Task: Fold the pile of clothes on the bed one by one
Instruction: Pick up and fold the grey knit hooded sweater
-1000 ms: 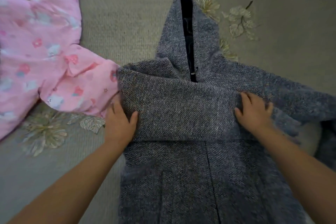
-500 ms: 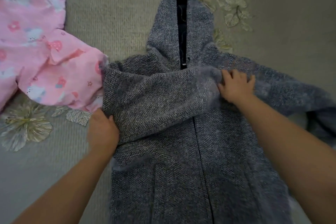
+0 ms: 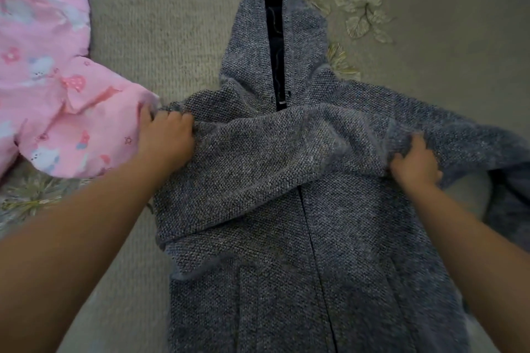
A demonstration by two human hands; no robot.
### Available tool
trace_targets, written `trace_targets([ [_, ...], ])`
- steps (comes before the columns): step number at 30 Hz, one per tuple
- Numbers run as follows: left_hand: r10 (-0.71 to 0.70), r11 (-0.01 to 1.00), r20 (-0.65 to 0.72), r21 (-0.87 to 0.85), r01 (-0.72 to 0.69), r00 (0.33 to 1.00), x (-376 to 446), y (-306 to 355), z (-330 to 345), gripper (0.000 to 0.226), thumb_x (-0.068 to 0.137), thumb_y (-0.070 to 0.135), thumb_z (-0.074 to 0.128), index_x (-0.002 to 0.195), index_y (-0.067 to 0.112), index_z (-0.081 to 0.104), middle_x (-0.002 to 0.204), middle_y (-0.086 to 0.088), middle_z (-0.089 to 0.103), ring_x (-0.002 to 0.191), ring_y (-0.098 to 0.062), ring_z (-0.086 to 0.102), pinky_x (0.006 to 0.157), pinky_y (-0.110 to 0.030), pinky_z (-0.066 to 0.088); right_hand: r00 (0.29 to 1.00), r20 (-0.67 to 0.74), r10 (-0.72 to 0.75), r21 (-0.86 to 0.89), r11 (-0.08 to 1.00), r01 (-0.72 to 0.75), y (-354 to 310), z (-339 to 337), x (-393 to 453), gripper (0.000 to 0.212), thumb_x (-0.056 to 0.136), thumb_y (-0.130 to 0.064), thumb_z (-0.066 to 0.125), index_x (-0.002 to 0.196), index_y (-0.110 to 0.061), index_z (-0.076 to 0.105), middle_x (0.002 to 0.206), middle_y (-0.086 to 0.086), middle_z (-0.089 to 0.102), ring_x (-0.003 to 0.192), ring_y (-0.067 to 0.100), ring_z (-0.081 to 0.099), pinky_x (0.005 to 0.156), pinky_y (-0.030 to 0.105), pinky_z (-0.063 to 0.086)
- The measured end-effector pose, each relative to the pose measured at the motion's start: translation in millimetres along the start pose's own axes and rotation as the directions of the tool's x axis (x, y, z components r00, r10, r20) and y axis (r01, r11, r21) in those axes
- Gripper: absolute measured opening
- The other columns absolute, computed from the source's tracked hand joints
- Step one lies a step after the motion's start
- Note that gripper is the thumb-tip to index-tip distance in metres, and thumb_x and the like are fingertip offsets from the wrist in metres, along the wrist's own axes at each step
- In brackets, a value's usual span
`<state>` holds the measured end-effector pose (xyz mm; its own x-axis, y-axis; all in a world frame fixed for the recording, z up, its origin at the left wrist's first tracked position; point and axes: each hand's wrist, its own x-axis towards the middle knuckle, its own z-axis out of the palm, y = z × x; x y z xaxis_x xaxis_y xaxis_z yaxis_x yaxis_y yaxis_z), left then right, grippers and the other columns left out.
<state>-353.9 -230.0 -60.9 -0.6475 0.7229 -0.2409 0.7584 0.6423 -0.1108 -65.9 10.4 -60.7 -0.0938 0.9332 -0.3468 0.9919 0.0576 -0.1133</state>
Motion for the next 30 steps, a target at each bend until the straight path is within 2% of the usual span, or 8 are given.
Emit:
trace_targets([
  [8,0.11,0.989,-0.146,0.114,-0.093,0.983,1,-59,-11,0.03,0.068,0.005,0.039,0.08,-0.013,0.059,0.072,-0.034,0.058,0.072,-0.044,0.056,0.073,-0.048,0.037,0.924,-0.082,-0.373,-0.242,0.907,0.344,14,-21,14,0.054,0.083,0.003,0.054,0.134,-0.01,0.044,0.114,0.03,0.04,0.088,0.045,0.044,0.083,0.049,0.036],
  [14,0.037,0.999,-0.086,0.008,-0.036,0.996,-4,-20,-11,0.049,0.09,0.01,0.026,0.138,0.006,0.034,0.137,-0.021,0.037,0.129,-0.035,0.028,0.106,-0.051,0.01,0.965,-0.021,-0.263,-0.29,0.925,0.246,5,-6,11,0.049,0.097,-0.018,0.036,0.144,-0.02,0.024,0.143,0.025,0.02,0.128,0.039,0.022,0.106,0.051,0.015],
  [17,0.375,0.918,-0.16,-0.076,-0.39,0.913,-26,15,-4,0.056,0.083,0.031,0.049,0.126,-0.004,0.049,0.133,-0.025,0.047,0.126,-0.045,0.038,0.103,-0.061,0.023,0.937,-0.053,-0.345,-0.249,0.913,0.322,9,3,6,0.049,0.097,-0.033,0.034,0.144,-0.021,0.026,0.154,0.016,0.003,0.14,0.031,0.001,0.11,0.052,0.003],
  [21,0.49,0.861,0.246,0.012,-0.508,0.836,-73,17,39,0.094,0.08,0.069,0.034,0.131,0.02,-0.028,0.145,-0.006,-0.031,0.123,-0.032,-0.04,0.098,-0.044,-0.032,0.843,0.259,-0.472,-0.399,0.742,0.538,21,12,4,0.077,0.082,-0.073,0.008,0.146,-0.031,0.003,0.155,-0.001,-0.01,0.141,0.023,-0.013,0.111,0.053,-0.003],
  [23,0.462,0.883,0.257,-0.041,-0.468,0.849,-83,8,47,0.091,0.085,0.039,0.053,0.132,0.018,-0.023,0.152,-0.013,-0.014,0.128,-0.033,-0.03,0.105,-0.043,-0.02,0.816,0.335,-0.471,-0.456,0.677,0.578,28,13,5,0.082,0.077,-0.078,0.006,0.142,-0.031,-0.012,0.152,-0.007,-0.017,0.141,0.022,-0.014,0.111,0.053,-0.001],
  [26,0.56,0.827,0.151,-0.031,-0.562,0.815,-84,4,34,0.09,0.039,0.003,0.088,0.122,-0.003,0.052,0.122,-0.024,0.057,0.112,-0.041,0.053,0.083,-0.053,0.046,0.809,0.259,-0.528,-0.491,0.649,0.581,32,8,5,0.059,0.097,-0.038,0.032,0.147,-0.024,0.005,0.156,0.0,0.0,0.143,0.022,-0.003,0.112,0.051,-0.001],
  [28,0.589,0.807,0.109,-0.014,-0.591,0.801,-86,-5,33,0.088,0.043,-0.005,0.084,0.123,-0.005,0.049,0.126,-0.025,0.051,0.11,-0.045,0.053,0.088,-0.053,0.042,0.776,0.145,-0.614,-0.468,0.648,0.601,30,4,-3,0.051,0.097,-0.018,0.037,0.145,-0.013,0.02,0.153,0.008,0.019,0.142,0.028,0.01,0.109,0.049,-0.008],
  [30,0.563,0.826,0.184,-0.095,-0.555,0.806,-88,-15,37,0.082,0.079,0.002,0.06,0.137,0.013,0.003,0.146,-0.017,-0.003,0.137,-0.039,0.005,0.11,-0.038,-0.002,0.704,0.032,-0.709,-0.422,0.629,0.653,34,4,-15,0.046,0.087,-0.003,0.043,0.133,0.002,0.042,0.139,0.024,0.04,0.132,0.042,0.031,0.106,0.059,0.0],
])
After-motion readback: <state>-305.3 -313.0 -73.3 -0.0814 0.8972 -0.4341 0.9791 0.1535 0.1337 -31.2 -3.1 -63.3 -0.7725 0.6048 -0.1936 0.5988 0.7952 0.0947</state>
